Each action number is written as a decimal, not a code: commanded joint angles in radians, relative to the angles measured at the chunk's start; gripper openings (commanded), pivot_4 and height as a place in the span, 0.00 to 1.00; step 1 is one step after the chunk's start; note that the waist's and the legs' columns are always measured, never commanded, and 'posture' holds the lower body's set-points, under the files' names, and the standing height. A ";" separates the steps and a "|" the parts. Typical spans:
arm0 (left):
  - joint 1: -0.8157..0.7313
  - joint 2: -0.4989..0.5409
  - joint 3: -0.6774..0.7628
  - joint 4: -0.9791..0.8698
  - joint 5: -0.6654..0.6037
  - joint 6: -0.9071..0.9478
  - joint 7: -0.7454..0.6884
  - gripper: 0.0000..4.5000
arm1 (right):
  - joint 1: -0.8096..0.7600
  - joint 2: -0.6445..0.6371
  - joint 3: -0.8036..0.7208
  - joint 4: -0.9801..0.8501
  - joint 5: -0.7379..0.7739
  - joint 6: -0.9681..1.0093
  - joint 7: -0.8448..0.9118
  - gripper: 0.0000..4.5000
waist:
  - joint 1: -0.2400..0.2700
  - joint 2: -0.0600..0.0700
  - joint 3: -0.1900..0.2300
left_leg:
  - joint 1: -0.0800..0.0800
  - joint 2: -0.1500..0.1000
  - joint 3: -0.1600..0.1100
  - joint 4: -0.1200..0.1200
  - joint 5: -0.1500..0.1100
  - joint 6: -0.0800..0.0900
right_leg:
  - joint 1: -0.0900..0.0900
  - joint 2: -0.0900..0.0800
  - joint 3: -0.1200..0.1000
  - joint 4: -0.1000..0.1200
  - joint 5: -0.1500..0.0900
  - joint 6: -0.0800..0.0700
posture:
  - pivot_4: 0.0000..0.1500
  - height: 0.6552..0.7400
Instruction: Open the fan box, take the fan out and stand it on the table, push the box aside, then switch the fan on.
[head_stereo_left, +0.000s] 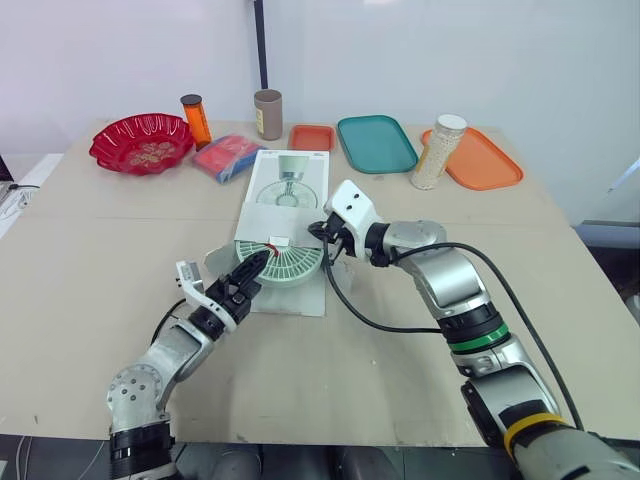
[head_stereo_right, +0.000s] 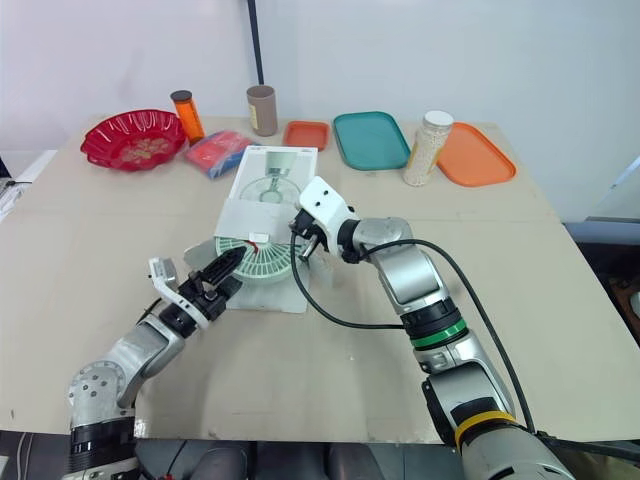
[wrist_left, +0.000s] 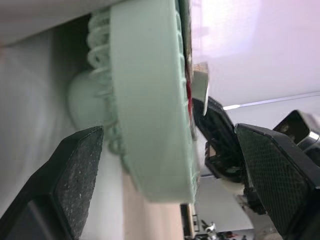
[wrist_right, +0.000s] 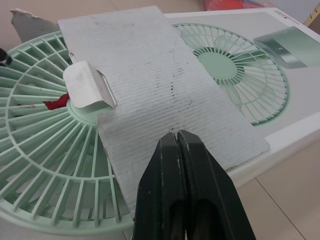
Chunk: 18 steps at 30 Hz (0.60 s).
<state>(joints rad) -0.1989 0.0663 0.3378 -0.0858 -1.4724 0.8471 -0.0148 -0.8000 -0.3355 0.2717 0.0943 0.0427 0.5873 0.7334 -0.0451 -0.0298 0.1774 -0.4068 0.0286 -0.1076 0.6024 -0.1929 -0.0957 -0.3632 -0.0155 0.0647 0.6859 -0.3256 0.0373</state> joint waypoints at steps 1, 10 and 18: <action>-0.046 -0.001 -0.015 0.049 0.038 -0.024 -0.019 0.99 | 0.010 -0.005 0.021 0.015 -0.011 0.014 0.011 0.00 | 0.000 0.000 0.000 | 0.000 0.000 0.000 0.000 0.000 0.000 | 0.000 0.000 0.000 0.000 0.000 0.000 | 1.00 1.00; -0.038 -0.008 -0.022 0.059 0.070 -0.014 -0.015 0.50 | 0.007 -0.003 0.018 0.020 -0.015 0.009 0.010 0.00 | 0.000 0.000 0.000 | 0.000 0.000 0.000 0.000 0.000 0.000 | 0.001 0.000 0.000 0.000 0.000 0.000 | 1.00 1.00; 0.045 0.026 -0.009 -0.025 -0.018 0.031 0.031 0.40 | 0.007 0.002 0.017 0.024 -0.016 0.006 0.011 0.00 | -0.003 -0.001 -0.001 | 0.001 0.000 0.000 0.000 0.000 0.000 | 0.000 0.000 0.000 0.000 0.000 0.000 | 1.00 1.00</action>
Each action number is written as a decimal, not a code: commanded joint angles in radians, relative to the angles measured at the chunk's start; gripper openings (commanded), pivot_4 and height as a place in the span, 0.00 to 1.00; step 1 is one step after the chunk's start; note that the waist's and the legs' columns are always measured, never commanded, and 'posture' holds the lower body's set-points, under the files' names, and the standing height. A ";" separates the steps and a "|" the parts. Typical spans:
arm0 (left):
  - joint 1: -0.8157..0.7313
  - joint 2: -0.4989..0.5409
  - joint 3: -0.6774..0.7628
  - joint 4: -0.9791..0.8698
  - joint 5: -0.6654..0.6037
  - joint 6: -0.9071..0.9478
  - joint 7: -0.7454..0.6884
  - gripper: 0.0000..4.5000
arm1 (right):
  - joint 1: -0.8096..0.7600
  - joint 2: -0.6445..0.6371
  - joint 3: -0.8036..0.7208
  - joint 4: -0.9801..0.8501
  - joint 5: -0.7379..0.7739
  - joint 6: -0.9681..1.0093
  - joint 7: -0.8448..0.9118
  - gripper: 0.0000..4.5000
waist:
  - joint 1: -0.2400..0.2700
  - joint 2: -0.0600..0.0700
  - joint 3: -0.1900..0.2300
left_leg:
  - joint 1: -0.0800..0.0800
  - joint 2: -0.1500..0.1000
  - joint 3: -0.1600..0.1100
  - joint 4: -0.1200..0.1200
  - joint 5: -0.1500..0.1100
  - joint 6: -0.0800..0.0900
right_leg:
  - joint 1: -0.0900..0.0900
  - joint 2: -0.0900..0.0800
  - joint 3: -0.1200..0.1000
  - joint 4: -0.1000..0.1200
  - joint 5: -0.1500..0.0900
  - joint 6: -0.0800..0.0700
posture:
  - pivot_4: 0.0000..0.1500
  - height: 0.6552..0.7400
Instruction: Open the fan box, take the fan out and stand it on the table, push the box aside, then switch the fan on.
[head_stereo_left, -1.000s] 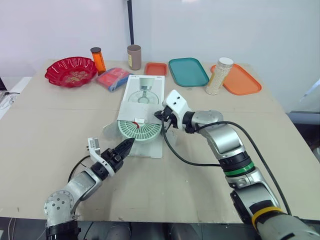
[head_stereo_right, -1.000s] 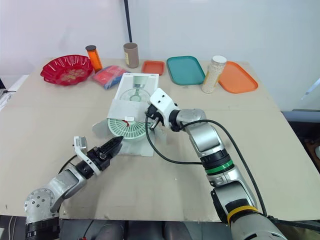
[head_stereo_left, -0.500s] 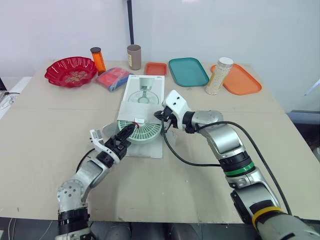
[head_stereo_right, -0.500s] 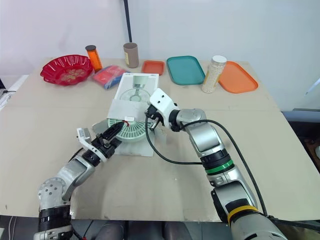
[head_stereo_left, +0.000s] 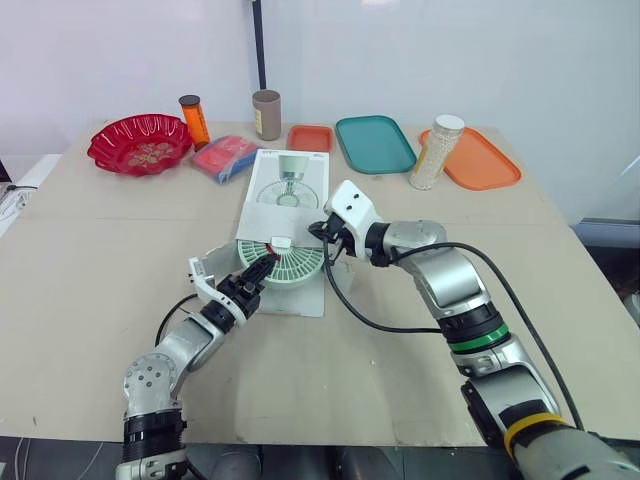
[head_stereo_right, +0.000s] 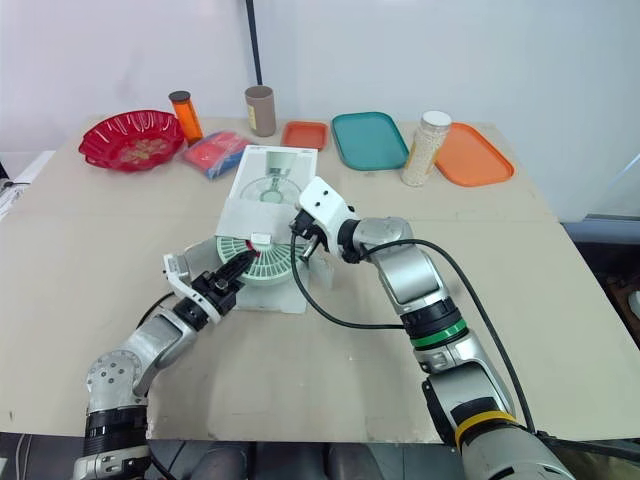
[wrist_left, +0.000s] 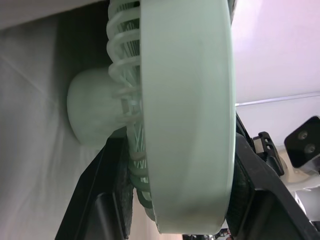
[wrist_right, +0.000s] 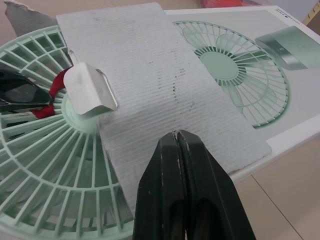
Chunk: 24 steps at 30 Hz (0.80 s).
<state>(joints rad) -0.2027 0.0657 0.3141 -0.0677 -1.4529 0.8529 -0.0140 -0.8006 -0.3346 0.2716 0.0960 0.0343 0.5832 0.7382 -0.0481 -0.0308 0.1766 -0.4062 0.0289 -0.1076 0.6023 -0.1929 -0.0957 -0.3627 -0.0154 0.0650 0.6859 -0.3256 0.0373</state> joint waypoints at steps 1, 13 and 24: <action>0.064 0.034 0.017 -0.059 -0.056 0.031 0.036 0.40 | 0.007 0.002 0.017 0.024 -0.007 0.011 0.005 0.00 | 0.000 0.000 0.000 | 0.000 0.000 0.000 0.000 0.000 0.000 | 0.000 0.000 0.000 0.000 0.000 0.000 | 1.00 1.00; 0.312 0.182 -0.037 -0.271 -0.304 0.092 0.062 0.40 | 0.004 -0.001 0.020 0.031 -0.010 -0.006 0.013 0.00 | 0.002 0.000 0.000 | 0.000 0.000 0.000 0.000 0.000 0.001 | 0.000 0.000 0.001 0.000 0.000 0.000 | 1.00 1.00; 0.328 0.216 -0.088 -0.286 -0.262 0.018 0.057 0.99 | 0.002 0.002 0.028 0.042 -0.014 -0.020 0.014 0.00 | 0.003 0.000 0.000 | 0.000 0.000 0.000 0.000 0.000 0.001 | 0.000 0.000 0.001 0.000 0.000 0.000 | 1.00 1.00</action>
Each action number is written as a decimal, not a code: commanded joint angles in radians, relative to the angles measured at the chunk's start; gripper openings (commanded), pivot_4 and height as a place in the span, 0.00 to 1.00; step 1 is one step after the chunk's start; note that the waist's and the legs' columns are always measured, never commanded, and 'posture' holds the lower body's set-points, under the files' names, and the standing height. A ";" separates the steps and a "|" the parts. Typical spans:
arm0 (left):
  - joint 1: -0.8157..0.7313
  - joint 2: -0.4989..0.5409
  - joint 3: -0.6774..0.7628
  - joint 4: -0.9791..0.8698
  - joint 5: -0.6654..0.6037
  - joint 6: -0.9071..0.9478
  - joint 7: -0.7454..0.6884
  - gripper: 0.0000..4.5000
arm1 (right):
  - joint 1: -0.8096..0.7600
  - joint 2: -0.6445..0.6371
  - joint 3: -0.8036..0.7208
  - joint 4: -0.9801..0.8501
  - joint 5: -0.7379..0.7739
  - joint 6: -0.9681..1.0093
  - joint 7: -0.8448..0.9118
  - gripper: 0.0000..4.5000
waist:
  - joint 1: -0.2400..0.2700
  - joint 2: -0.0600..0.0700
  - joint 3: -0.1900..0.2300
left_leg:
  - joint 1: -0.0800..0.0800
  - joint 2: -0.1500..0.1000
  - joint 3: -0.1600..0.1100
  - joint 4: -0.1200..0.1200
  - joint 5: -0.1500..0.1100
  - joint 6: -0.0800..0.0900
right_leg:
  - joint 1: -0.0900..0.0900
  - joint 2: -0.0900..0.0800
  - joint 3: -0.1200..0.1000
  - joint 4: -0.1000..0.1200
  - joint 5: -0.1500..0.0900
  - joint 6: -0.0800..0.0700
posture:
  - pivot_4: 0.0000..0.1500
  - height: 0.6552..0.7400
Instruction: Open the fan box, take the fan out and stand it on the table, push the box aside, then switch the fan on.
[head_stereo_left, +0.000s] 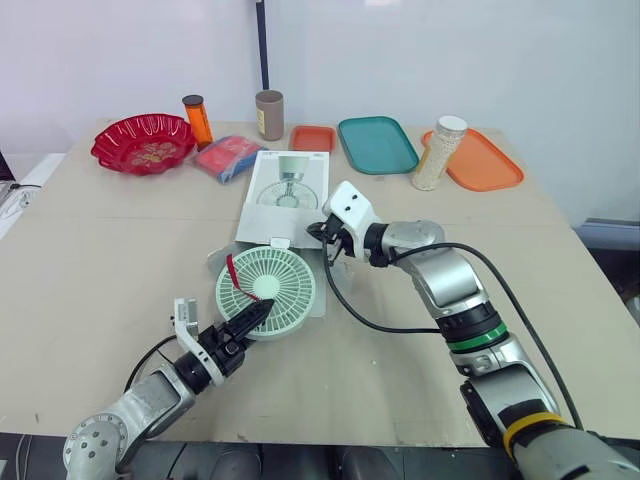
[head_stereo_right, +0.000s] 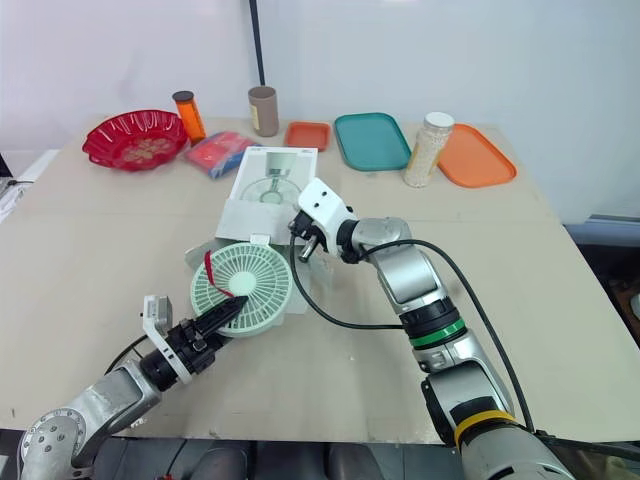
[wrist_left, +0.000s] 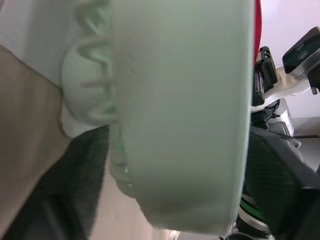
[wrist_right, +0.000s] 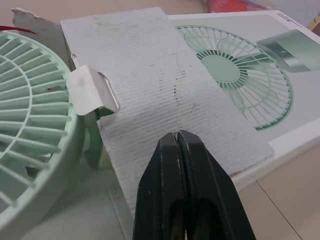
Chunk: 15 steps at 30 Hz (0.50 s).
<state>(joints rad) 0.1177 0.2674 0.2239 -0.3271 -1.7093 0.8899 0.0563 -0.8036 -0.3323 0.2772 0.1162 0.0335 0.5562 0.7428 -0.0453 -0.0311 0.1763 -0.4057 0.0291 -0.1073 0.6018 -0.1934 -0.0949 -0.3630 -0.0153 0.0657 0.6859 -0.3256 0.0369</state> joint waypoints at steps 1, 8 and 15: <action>0.011 0.018 0.008 -0.037 0.002 -0.027 -0.030 0.99 | 0.005 0.001 0.022 0.022 -0.012 0.008 0.010 0.00 | 0.000 0.000 0.000 | 0.000 0.000 0.000 0.000 0.000 0.000 | 0.000 0.000 0.000 0.000 0.000 0.000 | 1.00 1.00; 0.101 0.131 0.101 -0.113 -0.040 -0.034 -0.137 0.99 | 0.005 0.003 0.023 0.024 -0.011 0.008 0.011 0.00 | 0.000 0.000 0.000 | 0.000 0.000 0.000 -0.001 0.000 0.000 | -0.001 0.000 0.000 0.000 0.000 0.000 | 1.00 1.00; 0.206 0.293 0.191 -0.125 -0.025 0.006 -0.285 0.99 | -0.005 0.012 0.016 0.034 -0.001 0.007 0.015 0.00 | -0.002 0.000 0.000 | 0.000 0.001 0.000 -0.001 0.000 0.000 | -0.001 0.000 0.000 0.000 0.000 -0.001 | 1.00 1.00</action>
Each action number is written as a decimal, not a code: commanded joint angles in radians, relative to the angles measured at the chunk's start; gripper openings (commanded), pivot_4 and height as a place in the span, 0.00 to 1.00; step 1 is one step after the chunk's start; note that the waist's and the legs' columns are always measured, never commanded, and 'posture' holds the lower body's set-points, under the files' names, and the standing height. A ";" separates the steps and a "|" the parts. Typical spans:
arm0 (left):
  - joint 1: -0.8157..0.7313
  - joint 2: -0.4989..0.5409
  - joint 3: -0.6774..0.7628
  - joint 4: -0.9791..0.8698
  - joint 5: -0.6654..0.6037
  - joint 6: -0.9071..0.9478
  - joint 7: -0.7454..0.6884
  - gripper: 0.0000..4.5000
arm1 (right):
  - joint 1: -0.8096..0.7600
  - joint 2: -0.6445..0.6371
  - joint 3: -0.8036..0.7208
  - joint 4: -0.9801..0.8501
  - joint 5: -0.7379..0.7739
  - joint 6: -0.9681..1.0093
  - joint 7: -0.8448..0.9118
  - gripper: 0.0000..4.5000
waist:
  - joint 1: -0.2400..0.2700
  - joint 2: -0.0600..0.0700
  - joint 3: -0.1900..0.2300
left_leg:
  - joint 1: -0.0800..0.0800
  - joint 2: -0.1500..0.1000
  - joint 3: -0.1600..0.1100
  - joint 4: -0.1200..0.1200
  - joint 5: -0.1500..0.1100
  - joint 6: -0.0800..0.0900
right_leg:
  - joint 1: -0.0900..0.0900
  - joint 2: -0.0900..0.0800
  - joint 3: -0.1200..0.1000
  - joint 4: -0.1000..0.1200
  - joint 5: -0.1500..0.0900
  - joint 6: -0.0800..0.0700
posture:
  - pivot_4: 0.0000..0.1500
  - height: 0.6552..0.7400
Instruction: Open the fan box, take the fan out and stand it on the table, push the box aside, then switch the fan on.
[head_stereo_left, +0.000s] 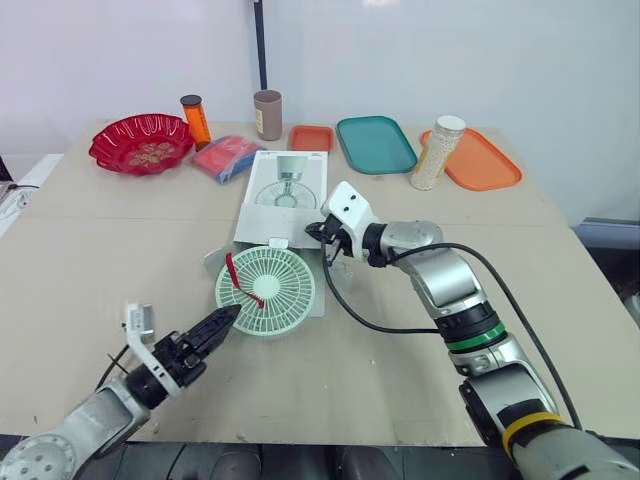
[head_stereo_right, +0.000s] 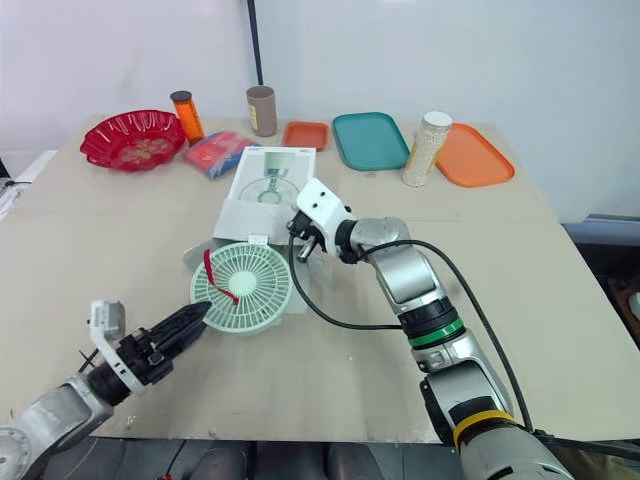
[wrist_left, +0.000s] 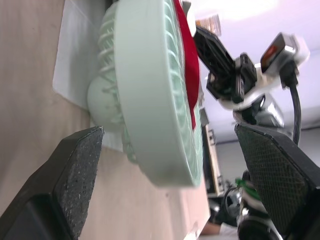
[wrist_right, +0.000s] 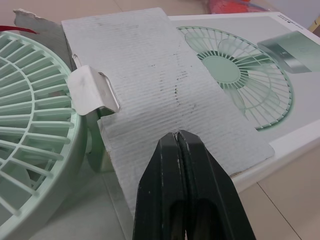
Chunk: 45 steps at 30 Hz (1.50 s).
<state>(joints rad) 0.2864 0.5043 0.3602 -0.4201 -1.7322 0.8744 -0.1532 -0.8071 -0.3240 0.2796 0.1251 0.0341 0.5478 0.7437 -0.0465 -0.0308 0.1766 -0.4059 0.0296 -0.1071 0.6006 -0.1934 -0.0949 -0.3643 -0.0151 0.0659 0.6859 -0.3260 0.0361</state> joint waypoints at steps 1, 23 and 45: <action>0.056 0.080 0.067 -0.031 0.011 0.029 -0.100 0.99 | -0.004 0.005 0.012 0.028 -0.001 0.015 0.014 0.00 | -0.001 0.000 0.000 | 0.000 0.000 0.000 0.000 0.000 0.000 | 0.000 0.000 0.000 0.000 0.000 0.000 | 1.00 1.00; -0.255 0.060 -0.010 0.280 0.112 0.026 -0.070 0.99 | 0.015 0.012 0.010 0.013 -0.011 0.021 0.003 0.00 | 0.000 0.002 0.001 | -0.001 0.000 0.000 -0.001 0.000 0.000 | -0.001 0.000 0.000 0.000 0.000 -0.001 | 1.00 1.00; -0.430 0.064 -0.043 0.403 0.141 0.195 -0.135 0.99 | 0.034 -0.001 0.000 -0.024 -0.010 0.057 -0.015 0.00 | -0.001 0.002 0.001 | -0.001 0.000 0.000 -0.001 0.000 0.000 | -0.001 0.000 -0.001 0.000 0.000 -0.001 | 1.00 1.00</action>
<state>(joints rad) -0.1307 0.5693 0.3184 -0.0151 -1.6035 1.0592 -0.2767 -0.7968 -0.3153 0.2673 0.1002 0.0337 0.5807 0.7314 -0.0470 -0.0292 0.1777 -0.4069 0.0298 -0.1072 0.5997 -0.1935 -0.0947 -0.3652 -0.0154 0.0647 0.6859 -0.3261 0.0355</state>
